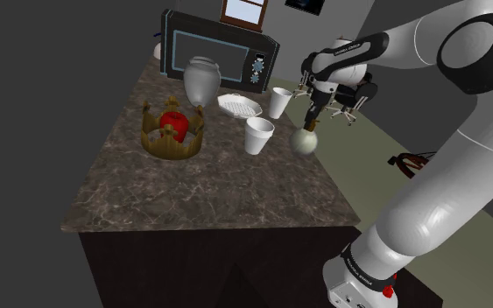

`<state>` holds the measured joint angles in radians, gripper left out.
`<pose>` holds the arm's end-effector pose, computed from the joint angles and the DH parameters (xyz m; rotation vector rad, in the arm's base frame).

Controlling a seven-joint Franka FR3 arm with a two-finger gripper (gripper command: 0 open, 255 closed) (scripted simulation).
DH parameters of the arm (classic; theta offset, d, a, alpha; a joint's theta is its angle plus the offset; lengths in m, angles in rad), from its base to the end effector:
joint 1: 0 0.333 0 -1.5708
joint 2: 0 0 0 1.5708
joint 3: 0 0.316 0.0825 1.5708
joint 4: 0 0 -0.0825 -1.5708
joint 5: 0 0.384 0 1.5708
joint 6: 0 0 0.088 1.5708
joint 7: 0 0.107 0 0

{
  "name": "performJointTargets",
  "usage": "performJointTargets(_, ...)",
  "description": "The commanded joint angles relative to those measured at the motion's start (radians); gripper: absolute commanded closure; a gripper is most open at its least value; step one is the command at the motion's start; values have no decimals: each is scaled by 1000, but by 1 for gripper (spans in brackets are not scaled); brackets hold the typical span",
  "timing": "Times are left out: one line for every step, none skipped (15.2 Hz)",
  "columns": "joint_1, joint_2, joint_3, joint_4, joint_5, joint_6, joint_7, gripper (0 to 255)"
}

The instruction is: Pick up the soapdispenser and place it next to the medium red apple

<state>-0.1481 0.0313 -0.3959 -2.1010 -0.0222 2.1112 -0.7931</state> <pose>0.4679 -0.2831 0.4041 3.1019 0.4067 -0.0531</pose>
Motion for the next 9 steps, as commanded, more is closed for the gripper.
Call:
performJointTargets(1, -13, 1, 16, -5, -28, 4, 255)
performJointTargets(2, -19, 1, 24, -8, -41, 6, 255)
performJointTargets(2, -24, 1, 33, -10, -54, 7, 255)
performJointTargets(2, -29, 2, 41, -11, -67, 8, 255)
performJointTargets(3, -33, 2, 50, -13, -80, 9, 255)
performJointTargets(3, -38, 2, 58, -15, -93, 10, 255)
performJointTargets(3, -42, 3, 68, -17, -107, 11, 255)
performJointTargets(4, -46, 3, 77, -18, -120, 12, 255)
performJointTargets(4, -50, 3, 86, -19, -133, 12, 255)
